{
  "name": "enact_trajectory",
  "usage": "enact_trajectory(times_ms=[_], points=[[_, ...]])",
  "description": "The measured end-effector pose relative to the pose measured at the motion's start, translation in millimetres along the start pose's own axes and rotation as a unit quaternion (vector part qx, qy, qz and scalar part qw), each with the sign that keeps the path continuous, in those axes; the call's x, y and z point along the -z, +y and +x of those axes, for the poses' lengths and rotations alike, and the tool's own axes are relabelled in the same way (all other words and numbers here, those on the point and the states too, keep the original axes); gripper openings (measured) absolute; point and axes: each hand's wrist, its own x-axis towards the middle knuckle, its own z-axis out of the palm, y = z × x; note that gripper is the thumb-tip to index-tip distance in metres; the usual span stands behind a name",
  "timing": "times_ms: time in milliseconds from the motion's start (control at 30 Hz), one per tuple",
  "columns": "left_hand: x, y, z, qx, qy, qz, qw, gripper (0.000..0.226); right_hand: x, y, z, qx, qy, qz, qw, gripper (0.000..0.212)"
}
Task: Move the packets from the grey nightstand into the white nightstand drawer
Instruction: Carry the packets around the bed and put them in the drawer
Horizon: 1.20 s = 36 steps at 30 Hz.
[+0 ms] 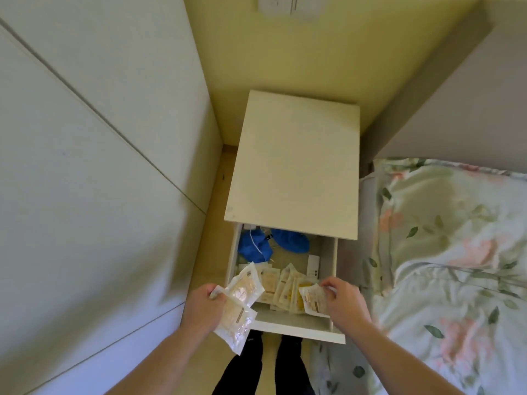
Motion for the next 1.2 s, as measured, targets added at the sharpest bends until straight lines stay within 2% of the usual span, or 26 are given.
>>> enact_trajectory(times_ms=[233,433,567,700,767,867,1067,1200], points=[[-36.5,-14.6,43.4,0.028,-0.002,-0.029,0.999,0.019,-62.8,23.1,76.7,0.004,-0.072,-0.089,0.993,0.031],[-60.2,-20.0,59.2,0.011,0.007,-0.026,1.000,0.020,-96.0,39.7,115.7,0.000,-0.142,-0.164,0.976,0.048],[-68.7,-28.9,61.9,0.022,0.007,-0.026,0.999,0.018,-107.9,42.9,127.0,0.015,-0.141,-0.218,0.966,0.060],[-73.1,-30.3,62.2,0.027,0.013,-0.019,0.999,0.019,-103.3,41.8,126.3,0.035,-0.114,-0.256,0.959,0.057],[-75.2,-27.4,62.8,0.043,0.018,-0.030,0.998,0.019,-97.8,41.2,120.1,0.041,-0.105,-0.264,0.958,0.068],[-78.5,-20.5,64.0,0.075,0.023,-0.065,0.995,0.019,-90.1,45.0,110.3,0.024,-0.095,-0.222,0.970,0.074],[-92.1,-8.9,82.2,0.128,0.045,-0.088,0.987,0.019,-69.1,47.4,81.8,-0.007,-0.054,-0.048,0.997,0.046],[-107.0,-7.5,100.8,0.165,0.078,-0.088,0.979,0.018,-70.8,57.4,72.2,-0.034,-0.026,0.012,0.999,0.041]])
